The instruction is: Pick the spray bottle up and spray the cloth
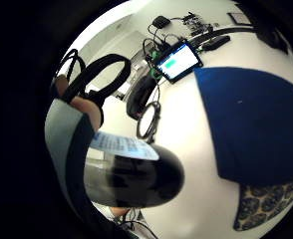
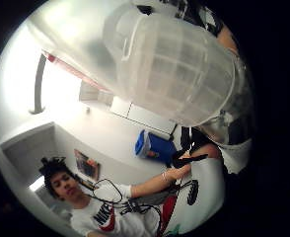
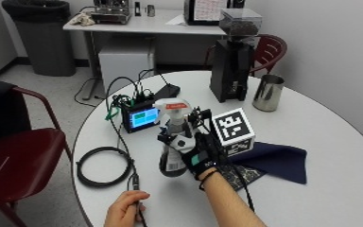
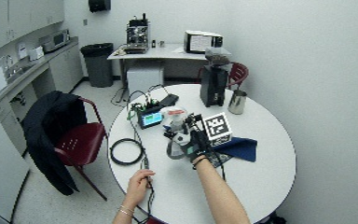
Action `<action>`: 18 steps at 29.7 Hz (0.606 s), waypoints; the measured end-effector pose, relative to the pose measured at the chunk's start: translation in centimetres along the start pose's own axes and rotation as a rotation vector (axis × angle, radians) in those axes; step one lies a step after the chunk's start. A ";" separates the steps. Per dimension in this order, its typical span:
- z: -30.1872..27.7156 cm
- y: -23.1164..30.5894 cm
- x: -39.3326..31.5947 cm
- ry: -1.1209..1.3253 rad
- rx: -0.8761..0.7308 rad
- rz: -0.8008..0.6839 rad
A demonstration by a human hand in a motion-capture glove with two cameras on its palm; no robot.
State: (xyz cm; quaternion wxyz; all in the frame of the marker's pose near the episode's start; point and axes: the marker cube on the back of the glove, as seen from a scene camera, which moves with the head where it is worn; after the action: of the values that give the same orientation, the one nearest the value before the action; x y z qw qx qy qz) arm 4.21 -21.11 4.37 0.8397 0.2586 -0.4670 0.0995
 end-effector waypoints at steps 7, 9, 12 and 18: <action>1.2 2.2 2.2 -0.014 -0.023 0.051; 1.2 2.2 2.6 -0.003 -0.018 0.051; 1.2 2.2 3.0 0.000 -0.017 0.043; 1.2 1.9 2.4 0.005 -0.034 0.030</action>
State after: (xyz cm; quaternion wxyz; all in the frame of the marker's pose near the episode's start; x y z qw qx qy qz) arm 3.88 -20.37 7.56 0.8435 0.2369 -0.4705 0.1047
